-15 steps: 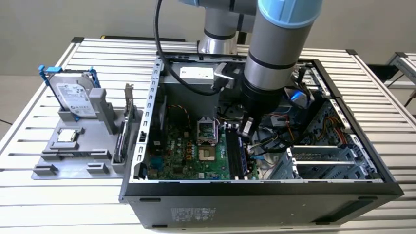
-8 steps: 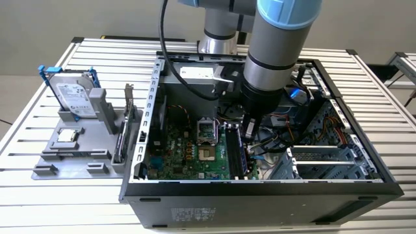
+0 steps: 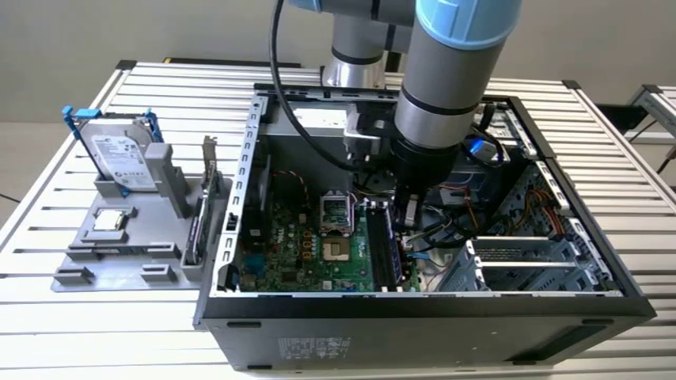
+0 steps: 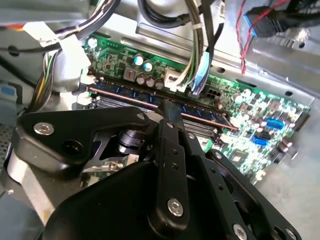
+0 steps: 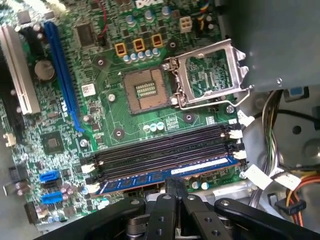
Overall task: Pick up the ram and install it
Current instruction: 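Press down the ram until it locks into place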
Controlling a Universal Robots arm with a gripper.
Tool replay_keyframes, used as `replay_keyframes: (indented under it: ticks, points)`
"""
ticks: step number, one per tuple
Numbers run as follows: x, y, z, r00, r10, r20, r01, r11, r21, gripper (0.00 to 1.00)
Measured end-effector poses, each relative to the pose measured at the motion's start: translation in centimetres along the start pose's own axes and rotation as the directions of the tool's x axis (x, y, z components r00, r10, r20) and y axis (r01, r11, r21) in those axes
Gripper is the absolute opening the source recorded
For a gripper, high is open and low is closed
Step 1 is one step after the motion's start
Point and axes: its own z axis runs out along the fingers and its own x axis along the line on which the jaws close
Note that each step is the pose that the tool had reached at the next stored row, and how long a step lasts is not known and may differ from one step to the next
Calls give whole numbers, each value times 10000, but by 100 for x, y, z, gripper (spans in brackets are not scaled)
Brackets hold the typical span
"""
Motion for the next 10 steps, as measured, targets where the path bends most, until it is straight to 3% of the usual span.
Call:
replay_keyframes:
  ticks: [4, 10]
  points:
    - [2, 8, 5, 9984, -570, 20, 570, 9984, 5, 0]
    - [3, 11, 8, 9980, -636, 24, 636, 9980, 6, 0]
